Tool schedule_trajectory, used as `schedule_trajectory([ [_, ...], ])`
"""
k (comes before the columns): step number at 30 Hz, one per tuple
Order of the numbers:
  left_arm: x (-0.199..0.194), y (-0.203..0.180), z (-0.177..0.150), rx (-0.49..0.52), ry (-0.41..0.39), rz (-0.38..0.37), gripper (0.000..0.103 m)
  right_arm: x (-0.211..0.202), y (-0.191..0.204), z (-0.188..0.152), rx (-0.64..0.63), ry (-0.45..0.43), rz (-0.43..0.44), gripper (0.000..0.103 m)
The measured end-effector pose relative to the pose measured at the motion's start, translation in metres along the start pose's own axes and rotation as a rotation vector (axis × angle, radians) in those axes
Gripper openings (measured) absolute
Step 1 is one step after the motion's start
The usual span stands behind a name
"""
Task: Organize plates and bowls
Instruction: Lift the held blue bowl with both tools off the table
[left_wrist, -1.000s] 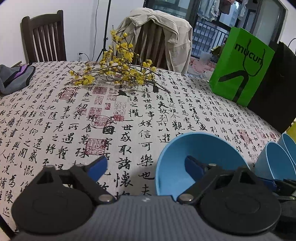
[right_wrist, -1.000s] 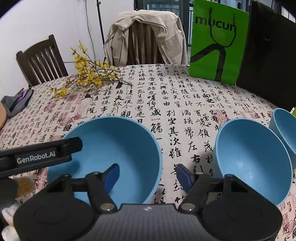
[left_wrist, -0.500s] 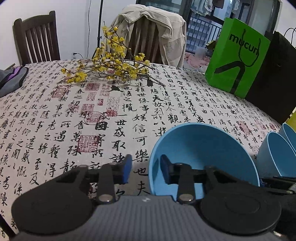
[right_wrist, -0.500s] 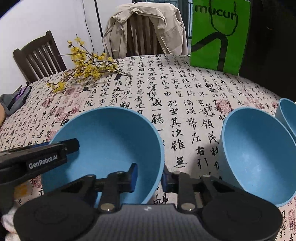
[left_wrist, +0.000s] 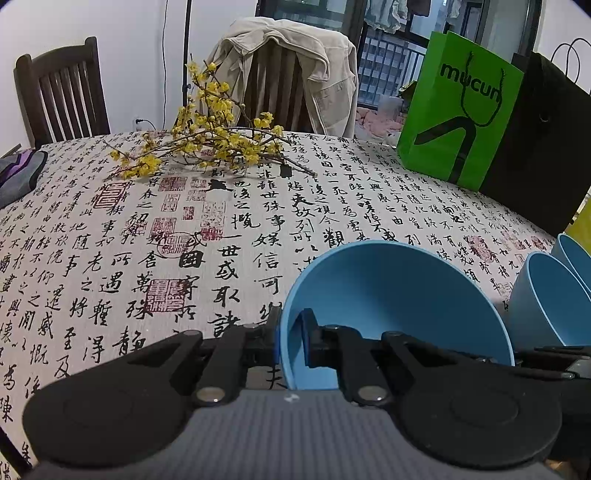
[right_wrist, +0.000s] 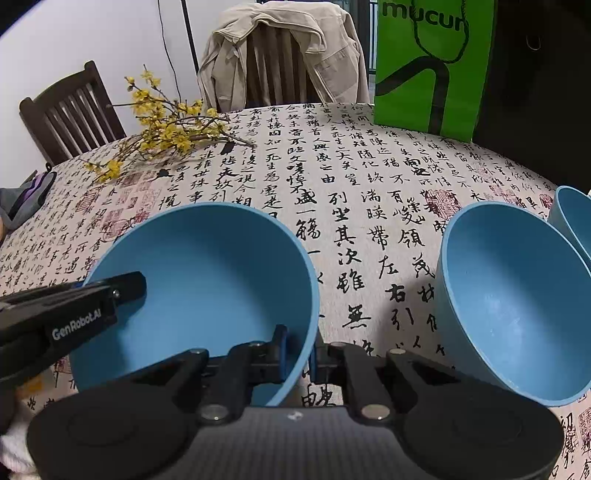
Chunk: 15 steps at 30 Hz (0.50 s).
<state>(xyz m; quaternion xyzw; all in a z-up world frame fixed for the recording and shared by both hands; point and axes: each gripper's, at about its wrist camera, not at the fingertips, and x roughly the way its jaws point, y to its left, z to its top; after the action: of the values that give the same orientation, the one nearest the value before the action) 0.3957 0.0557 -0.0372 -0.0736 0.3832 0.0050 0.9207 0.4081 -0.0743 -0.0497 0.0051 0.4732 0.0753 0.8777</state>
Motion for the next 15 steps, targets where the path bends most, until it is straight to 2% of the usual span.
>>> schedule_trajectory([
  [15,-0.0073,-0.0048,-0.0007,0.02,-0.038,0.013,0.011,-0.0056,-0.0011,0.002,0.001,-0.017,0.005,0.011],
])
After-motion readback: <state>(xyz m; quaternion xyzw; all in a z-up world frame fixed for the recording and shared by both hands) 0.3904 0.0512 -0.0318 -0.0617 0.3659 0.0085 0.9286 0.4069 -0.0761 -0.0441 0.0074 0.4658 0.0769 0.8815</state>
